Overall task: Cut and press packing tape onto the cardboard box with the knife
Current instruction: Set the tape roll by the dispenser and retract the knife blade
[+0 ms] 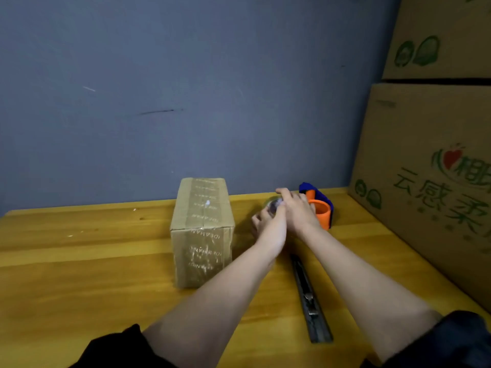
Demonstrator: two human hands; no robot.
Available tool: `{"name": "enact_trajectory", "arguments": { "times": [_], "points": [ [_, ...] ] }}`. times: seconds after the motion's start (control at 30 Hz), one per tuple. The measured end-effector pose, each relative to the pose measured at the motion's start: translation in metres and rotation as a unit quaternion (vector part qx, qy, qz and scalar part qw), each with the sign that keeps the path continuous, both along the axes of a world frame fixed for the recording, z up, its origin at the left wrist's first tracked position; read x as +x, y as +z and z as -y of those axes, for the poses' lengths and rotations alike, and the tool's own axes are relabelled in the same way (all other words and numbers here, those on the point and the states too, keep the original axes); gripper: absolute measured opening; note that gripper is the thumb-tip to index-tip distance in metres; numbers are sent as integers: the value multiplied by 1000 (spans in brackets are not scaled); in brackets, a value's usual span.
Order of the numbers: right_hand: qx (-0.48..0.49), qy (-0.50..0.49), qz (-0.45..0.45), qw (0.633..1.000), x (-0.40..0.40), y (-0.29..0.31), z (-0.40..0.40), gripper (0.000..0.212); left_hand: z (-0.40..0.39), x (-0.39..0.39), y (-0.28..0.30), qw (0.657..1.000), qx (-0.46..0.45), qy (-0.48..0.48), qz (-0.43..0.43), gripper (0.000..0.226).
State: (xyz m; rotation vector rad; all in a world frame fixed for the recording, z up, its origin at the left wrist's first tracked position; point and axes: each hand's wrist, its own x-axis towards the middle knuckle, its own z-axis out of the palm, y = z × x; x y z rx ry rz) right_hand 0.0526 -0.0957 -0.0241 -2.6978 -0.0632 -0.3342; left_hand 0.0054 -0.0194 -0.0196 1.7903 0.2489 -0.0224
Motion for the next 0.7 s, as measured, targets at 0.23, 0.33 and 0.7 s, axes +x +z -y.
{"name": "enact_trajectory", "arguments": {
  "times": [0.23, 0.33, 0.7],
  "points": [
    [-46, 6, 15, 999, 30, -10, -5, 43, 11, 28, -13, 997, -30, 59, 46, 54],
    [-82, 11, 19, 996, 37, -14, -7, 40, 14, 34, -18, 996, -33, 67, 42, 54],
    [-123, 10, -9, 992, 47, -19, -7, 41, 12, 47, -24, 996, -38, 74, 23, 53]
  ]
}}
